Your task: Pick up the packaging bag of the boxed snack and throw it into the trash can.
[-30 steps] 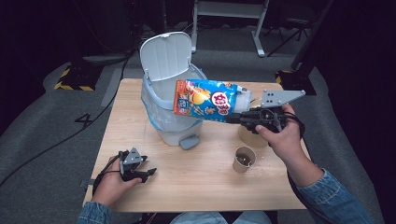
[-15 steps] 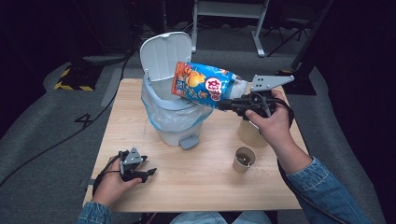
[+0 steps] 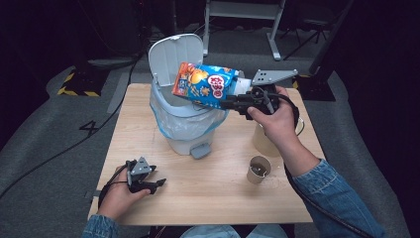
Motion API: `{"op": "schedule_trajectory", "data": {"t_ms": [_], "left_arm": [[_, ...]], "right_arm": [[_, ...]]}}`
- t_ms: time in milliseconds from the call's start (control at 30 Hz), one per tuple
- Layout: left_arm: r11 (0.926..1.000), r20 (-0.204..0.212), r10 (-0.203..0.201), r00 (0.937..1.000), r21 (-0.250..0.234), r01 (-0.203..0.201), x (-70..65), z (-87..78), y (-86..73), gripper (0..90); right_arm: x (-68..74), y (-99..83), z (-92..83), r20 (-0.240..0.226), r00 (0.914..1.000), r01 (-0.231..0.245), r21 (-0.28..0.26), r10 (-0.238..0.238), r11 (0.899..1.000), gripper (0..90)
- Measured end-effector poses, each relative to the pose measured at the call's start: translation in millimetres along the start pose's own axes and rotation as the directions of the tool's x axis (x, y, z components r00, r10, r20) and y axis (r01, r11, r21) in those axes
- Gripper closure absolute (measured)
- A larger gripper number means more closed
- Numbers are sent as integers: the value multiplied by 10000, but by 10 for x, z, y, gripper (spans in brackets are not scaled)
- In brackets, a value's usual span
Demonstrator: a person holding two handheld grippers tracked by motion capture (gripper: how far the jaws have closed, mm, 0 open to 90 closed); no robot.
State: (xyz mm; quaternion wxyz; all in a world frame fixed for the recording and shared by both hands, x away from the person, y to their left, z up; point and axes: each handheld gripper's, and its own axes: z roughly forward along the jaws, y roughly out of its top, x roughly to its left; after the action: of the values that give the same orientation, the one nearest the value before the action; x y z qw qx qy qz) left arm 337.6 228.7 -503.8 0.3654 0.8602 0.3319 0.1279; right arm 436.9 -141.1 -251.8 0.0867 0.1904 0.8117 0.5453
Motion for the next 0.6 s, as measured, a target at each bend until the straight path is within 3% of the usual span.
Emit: {"op": "schedule_trajectory", "data": {"t_ms": [67, 167, 367, 600], "left_arm": [[10000, -1, 2, 10000, 4, -2, 1, 0, 0, 355], [10000, -1, 4, 10000, 5, -4, 1, 0, 0, 355], [10000, 3, 1, 10000, 4, -1, 1, 0, 0, 355], [10000, 3, 7, 10000, 7, -7, 1, 0, 0, 355]], "right_arm": [[-5, 21, 40, 117, 9999, -90, -36, 91, 10000, 664], [-17, 57, 83, 296, 9995, -79, -58, 81, 10000, 617], [11, 147, 186, 623, 9976, 289, 107, -295, 9995, 530], [43, 270, 223, 887, 9938, 690, -238, -667, 9973, 433]]}}
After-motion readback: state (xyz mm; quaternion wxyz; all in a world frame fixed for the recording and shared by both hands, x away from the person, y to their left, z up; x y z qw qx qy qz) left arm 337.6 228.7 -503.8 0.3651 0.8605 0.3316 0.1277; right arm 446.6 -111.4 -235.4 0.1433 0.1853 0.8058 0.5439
